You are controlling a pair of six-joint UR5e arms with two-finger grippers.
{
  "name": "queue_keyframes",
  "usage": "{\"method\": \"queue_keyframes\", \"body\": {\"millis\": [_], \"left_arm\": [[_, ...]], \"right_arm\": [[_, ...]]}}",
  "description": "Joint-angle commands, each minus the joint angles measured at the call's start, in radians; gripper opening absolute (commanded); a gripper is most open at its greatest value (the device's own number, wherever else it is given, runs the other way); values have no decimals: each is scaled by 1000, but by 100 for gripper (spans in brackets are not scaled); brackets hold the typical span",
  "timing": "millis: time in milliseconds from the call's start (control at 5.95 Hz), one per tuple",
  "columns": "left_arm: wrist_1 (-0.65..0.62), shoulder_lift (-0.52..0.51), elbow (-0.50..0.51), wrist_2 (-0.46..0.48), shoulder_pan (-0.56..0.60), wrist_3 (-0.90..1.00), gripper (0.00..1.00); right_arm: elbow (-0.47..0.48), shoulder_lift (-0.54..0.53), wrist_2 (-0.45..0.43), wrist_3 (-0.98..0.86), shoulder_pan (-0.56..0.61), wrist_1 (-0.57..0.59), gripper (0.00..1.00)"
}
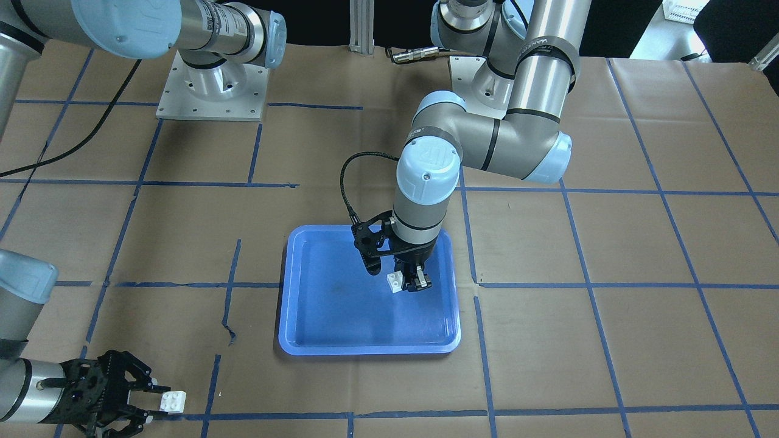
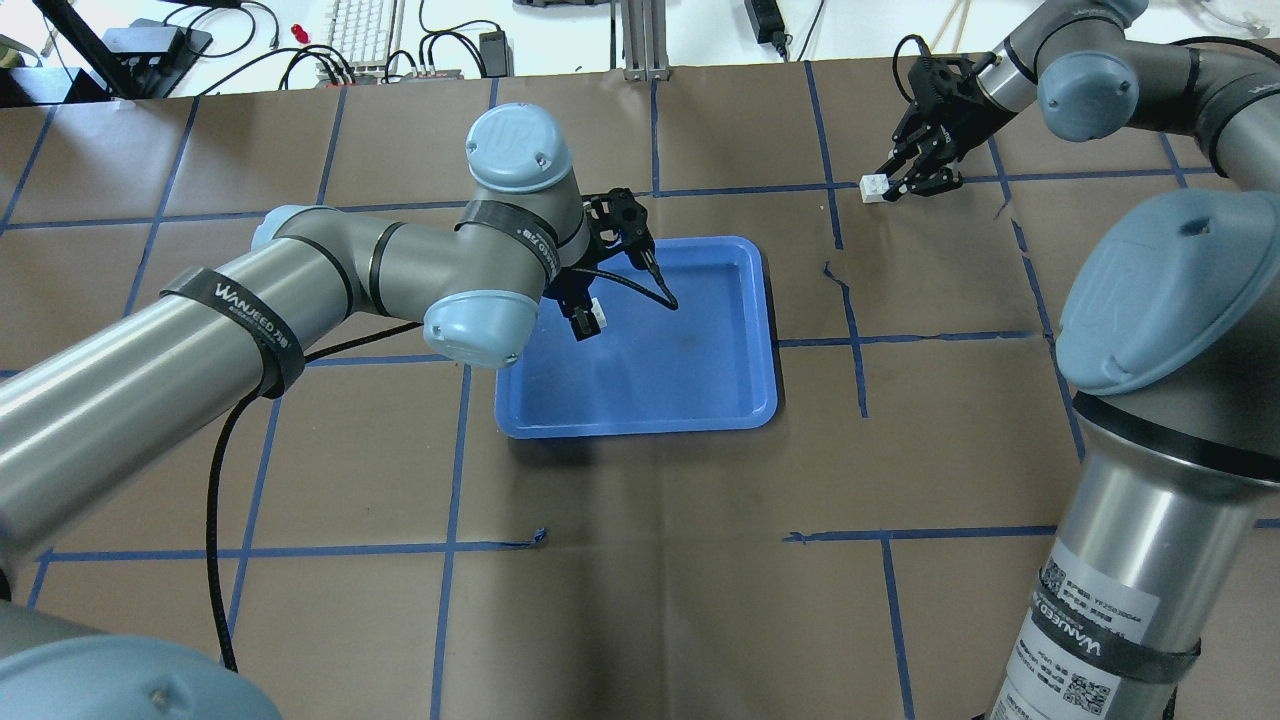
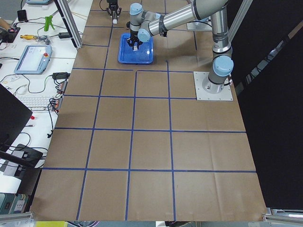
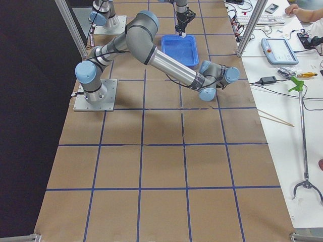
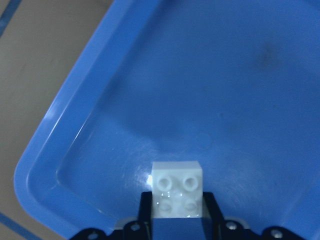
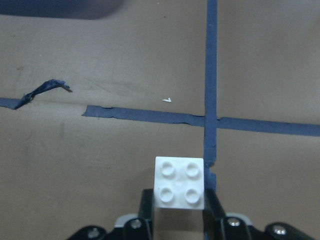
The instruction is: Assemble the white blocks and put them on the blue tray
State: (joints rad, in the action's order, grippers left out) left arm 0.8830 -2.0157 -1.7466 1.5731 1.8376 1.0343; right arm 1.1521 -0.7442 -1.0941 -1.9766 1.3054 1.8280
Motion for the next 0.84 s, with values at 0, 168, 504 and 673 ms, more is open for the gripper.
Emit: {"method": "queue_keyframes", "body": {"millis": [0, 168, 504, 673], "left_arm": [[-15, -38, 2, 1, 31, 114, 0], [-27, -44, -1, -1, 32, 121, 0], [-41, -52, -4, -2, 45, 184, 0], [-52, -69, -4, -10, 43, 181, 0]], "right_arm": [[9, -79, -4, 12, -1, -18, 24], [17, -118, -4, 12, -1, -77, 25], [137, -252, -4, 5, -2, -134, 25], [269, -347, 2, 11, -1, -116, 25]]}}
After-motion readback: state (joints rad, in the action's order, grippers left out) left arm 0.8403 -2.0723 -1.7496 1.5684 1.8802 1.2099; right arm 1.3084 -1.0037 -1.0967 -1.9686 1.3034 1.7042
